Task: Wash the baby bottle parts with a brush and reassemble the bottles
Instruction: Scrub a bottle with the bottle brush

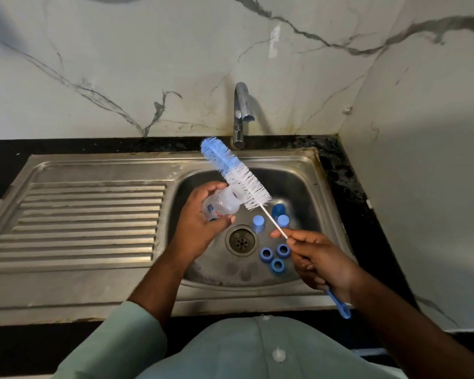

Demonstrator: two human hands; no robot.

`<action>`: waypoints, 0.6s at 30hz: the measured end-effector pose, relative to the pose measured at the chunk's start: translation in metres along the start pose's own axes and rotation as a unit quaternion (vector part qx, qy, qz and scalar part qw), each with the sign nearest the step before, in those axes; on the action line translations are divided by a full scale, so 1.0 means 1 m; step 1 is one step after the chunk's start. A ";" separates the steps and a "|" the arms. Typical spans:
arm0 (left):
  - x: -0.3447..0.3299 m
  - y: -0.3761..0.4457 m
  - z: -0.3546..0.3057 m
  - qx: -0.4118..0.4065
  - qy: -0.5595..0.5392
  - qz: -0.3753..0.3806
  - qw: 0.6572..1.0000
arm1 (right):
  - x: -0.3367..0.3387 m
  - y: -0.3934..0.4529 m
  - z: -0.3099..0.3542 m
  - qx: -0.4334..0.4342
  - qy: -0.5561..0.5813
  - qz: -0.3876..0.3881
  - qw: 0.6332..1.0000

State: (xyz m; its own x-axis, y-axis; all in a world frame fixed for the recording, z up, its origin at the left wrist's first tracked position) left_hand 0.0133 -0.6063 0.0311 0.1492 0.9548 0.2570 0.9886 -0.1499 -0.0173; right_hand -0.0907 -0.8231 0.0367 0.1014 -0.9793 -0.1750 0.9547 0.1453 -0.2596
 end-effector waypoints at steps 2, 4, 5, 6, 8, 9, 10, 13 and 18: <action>-0.001 -0.001 0.004 0.014 -0.004 0.015 1.000 | -0.003 -0.001 0.003 -0.010 -0.012 0.006 1.000; -0.011 -0.005 0.007 0.039 -0.009 0.057 0.998 | -0.008 0.003 0.006 -0.012 -0.022 0.004 1.000; -0.015 -0.008 0.008 0.045 -0.015 0.059 0.997 | -0.011 0.006 0.008 -0.010 -0.023 0.002 1.000; -0.015 -0.009 0.010 0.046 -0.029 0.042 0.998 | -0.013 0.007 0.009 -0.011 -0.024 0.001 1.000; -0.006 -0.009 0.012 0.034 -0.071 -0.013 0.997 | -0.016 0.004 0.008 -0.028 -0.019 0.006 0.999; -0.001 -0.009 0.013 0.025 -0.086 -0.032 0.995 | -0.017 0.000 0.006 -0.040 -0.018 0.009 0.999; 0.002 -0.010 0.012 0.020 -0.093 -0.039 0.995 | -0.018 -0.003 0.004 -0.047 -0.022 0.011 0.999; -0.012 -0.015 0.006 0.022 -0.078 -0.005 0.997 | -0.021 0.003 0.005 -0.036 -0.041 0.003 0.998; 0.000 -0.008 0.001 0.029 -0.134 -0.042 0.990 | -0.024 0.001 0.018 -0.018 -0.053 0.022 0.998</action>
State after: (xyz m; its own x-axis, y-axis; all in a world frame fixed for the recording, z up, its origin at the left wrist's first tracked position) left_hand 0.0053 -0.6044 0.0303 0.0590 0.9982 -0.0059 0.9961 -0.0592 -0.0649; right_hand -0.0869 -0.8022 0.0574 0.1743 -0.9809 -0.0866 0.9382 0.1921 -0.2878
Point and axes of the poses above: each hand's wrist, its own y-axis towards the middle knuckle, its own x-axis out of the back of the hand, z = x × y, the point moved 4 cm from there along y, towards the middle knuckle, and after that the axes turned 14 degrees about x, right-handed, at the moved point
